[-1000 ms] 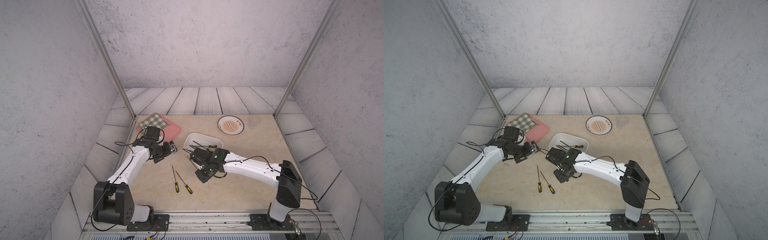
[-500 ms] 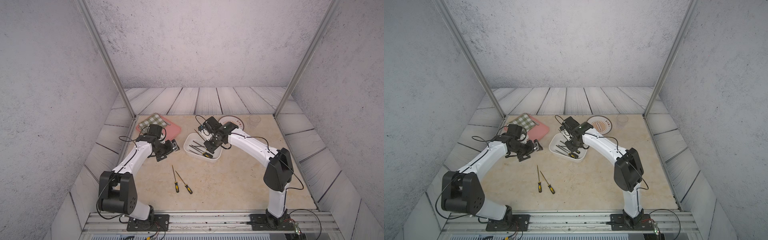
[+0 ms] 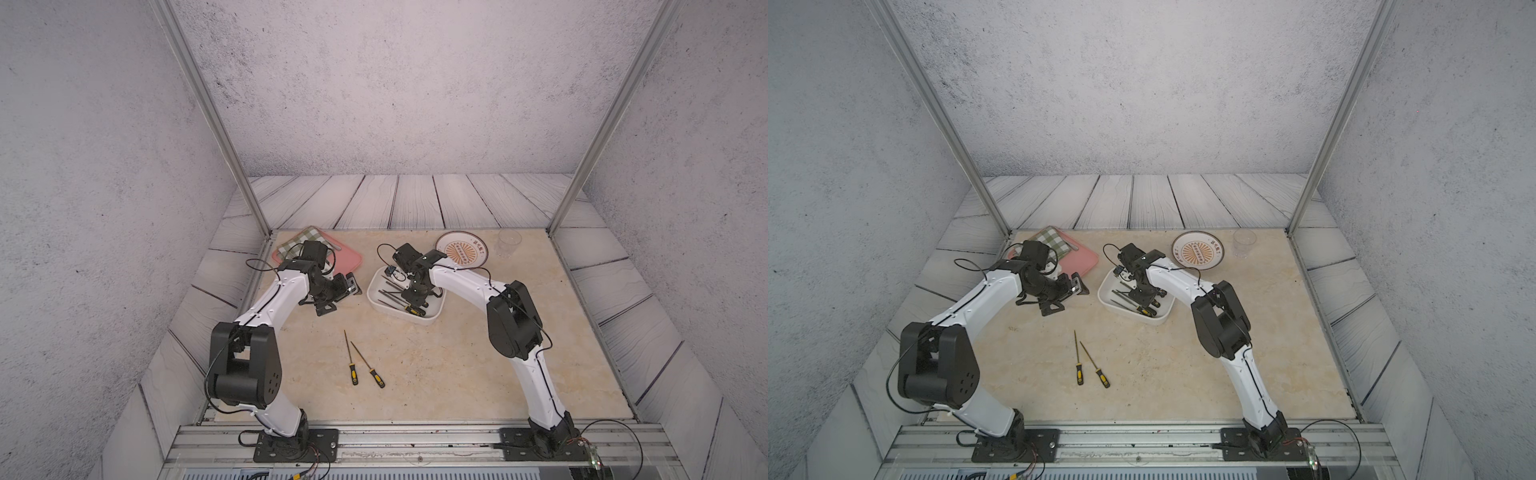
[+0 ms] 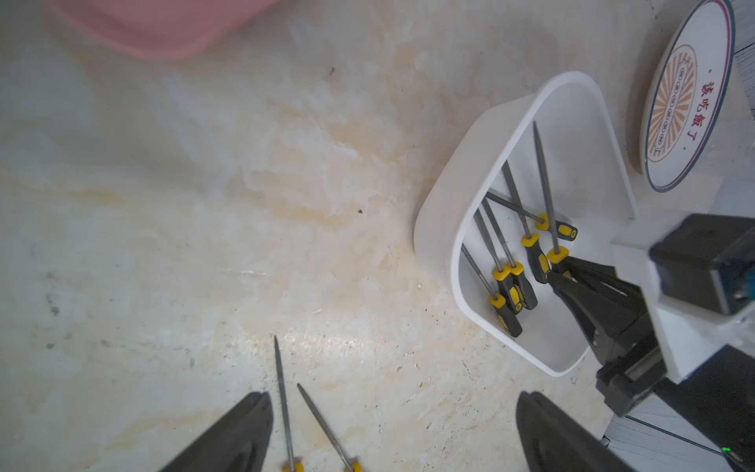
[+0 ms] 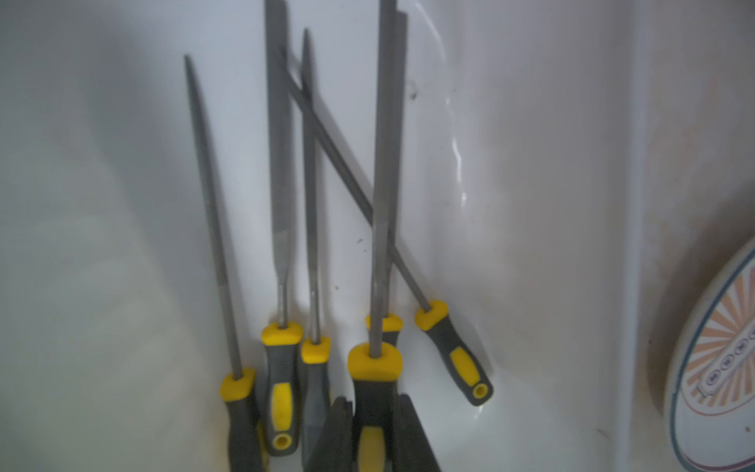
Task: Put the file tool into the storage box
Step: Place the file tool in the storage box.
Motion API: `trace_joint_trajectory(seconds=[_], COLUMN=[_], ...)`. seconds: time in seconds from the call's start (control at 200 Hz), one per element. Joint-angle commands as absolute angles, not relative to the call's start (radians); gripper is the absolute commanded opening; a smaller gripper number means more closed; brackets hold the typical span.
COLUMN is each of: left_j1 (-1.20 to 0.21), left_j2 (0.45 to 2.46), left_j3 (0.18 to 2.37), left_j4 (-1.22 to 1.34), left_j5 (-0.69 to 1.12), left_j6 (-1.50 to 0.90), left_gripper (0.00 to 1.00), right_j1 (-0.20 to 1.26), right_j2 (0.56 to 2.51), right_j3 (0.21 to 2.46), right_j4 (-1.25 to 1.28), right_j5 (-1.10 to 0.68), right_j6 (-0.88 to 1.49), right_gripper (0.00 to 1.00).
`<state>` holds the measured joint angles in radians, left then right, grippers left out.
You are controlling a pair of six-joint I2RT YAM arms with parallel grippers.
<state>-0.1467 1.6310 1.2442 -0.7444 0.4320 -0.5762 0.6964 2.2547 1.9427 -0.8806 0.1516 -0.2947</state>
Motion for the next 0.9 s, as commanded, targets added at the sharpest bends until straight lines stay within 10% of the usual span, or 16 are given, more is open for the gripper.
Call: trace_joint_trajectory(seconds=[0.0,0.275,0.49,0.896], left_j1=[-0.147,-0.153,-0.155,-0.155], left_j2=[1.669,1.724,1.740,1.718], left_j3=[1.274,1.303,1.315,1.280], left_j4=[-0.761,-0.762,-0.768,-0.747], left_j5=[0.430,0.438,0.445,0.451], left_j6=[-0.578,-0.575,-0.564,-0.563], left_gripper=[0.99,0.99,0.99,0.98], right_j1=[0.681,0.667,0.667,0.667], right_j2=[2.279,2.310,2.321,2.156], right_j3=[1.976,1.960,1.982,1.886], right_j4=[-0.848,-0.820,-0.804,-0.818], right_j5=[0.223,0.317,0.399,0.231], right_j6=[-0.379,-0.407,-0.379,-0.167], right_gripper=[0.09,0.13,0.48,0.48])
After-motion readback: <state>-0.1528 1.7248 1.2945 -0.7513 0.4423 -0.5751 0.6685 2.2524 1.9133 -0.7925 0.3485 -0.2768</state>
